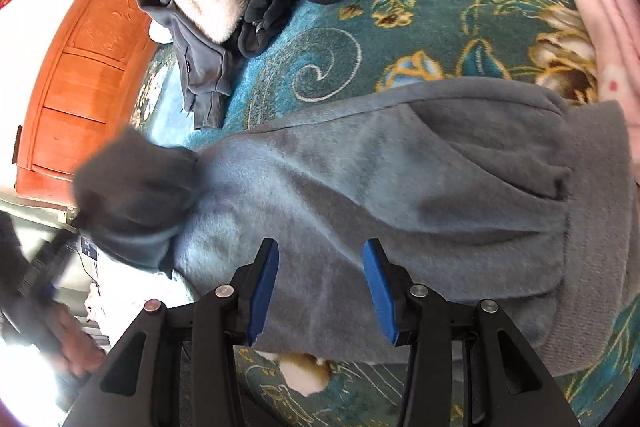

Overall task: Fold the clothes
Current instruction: 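Lay the cuffs onto the grey FUNNYKID sweatshirt while the right gripper grasps the waist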

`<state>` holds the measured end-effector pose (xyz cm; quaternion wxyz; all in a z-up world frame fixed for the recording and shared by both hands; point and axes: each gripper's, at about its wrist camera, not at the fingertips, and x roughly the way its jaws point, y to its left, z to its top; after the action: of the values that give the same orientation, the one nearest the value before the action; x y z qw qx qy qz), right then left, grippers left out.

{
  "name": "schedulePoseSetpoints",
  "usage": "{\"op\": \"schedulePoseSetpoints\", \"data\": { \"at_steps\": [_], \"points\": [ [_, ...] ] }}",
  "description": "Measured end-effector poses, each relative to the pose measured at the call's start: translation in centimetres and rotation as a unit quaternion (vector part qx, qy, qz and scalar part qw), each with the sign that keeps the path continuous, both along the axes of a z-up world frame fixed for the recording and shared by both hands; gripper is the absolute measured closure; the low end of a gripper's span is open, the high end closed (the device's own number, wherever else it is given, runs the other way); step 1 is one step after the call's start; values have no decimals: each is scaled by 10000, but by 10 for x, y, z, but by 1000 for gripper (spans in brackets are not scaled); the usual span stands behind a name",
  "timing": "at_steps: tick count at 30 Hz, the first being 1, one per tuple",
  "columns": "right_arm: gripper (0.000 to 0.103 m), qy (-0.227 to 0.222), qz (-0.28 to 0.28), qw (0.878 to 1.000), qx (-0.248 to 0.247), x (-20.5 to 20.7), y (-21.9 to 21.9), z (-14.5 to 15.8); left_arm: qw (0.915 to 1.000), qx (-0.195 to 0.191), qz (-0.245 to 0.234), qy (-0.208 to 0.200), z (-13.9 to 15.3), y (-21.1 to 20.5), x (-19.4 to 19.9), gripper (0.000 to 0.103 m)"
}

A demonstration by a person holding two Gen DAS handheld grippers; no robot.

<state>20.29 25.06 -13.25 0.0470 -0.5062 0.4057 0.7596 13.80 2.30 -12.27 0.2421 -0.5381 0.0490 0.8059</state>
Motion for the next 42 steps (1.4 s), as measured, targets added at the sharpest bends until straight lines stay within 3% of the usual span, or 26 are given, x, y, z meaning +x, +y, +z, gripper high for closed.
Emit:
{"op": "schedulePoseSetpoints", "data": {
  "at_steps": [2,4,6,8,10,12,15,18,21,22,25,32,33,35,36,37,42],
  "points": [
    [57,21,-26,10000,-42,6,2,-1,9994,-218,5,-269,-19,12,10,85],
    [57,66,-47,9999,-105,10,3,-3,9982,-156,23,-574,-32,13,13,81],
    [57,128,-20,9998,-150,11,2,-3,9964,16,77,-845,-39,11,16,69],
    [57,183,16,9996,-213,10,1,-3,9935,189,132,-1114,-46,9,20,49],
    [57,239,45,9993,-288,8,-2,-4,9926,443,164,-1120,-42,5,22,44],
    [57,305,92,9988,-384,3,-5,-4,9894,821,213,-1182,-38,-2,21,44],
    [49,409,221,9975,-527,-7,-12,-4,9841,1151,725,-1141,-35,-26,11,42],
    [42,474,407,9960,-643,-21,-21,-5,9741,822,1710,-1230,-47,-60,-8,42],
    [41,491,526,9944,-776,-36,-31,-10,9559,541,2474,-1485,-67,-86,-19,42],
    [41,488,547,9938,-839,-41,-34,-12,9455,415,2716,-1750,-79,-93,-20,42],
    [41,610,603,9923,-893,-54,-43,-8,9356,203,2844,-2083,-96,-92,-21,42],
    [41,454,811,9931,-719,-89,-60,-13,9358,517,2924,-1901,-87,-92,-12,41],
    [43,333,845,9933,-713,-93,-63,-17,9357,562,2935,-1875,-86,-92,-10,41],
    [69,280,891,9930,-723,-97,-68,-20,9354,652,2957,-1823,-84,-92,-8,41],
    [88,257,906,9938,-596,-98,-71,-18,9353,697,2968,-1797,-83,-92,-6,41],
    [95,293,912,9942,-488,-98,-72,-14,9351,741,2979,-1770,-82,-92,-5,41],
    [95,1042,897,9895,-436,-82,-65,17,9317,710,3024,-1884,-85,-91,0,41]
  ]
}}
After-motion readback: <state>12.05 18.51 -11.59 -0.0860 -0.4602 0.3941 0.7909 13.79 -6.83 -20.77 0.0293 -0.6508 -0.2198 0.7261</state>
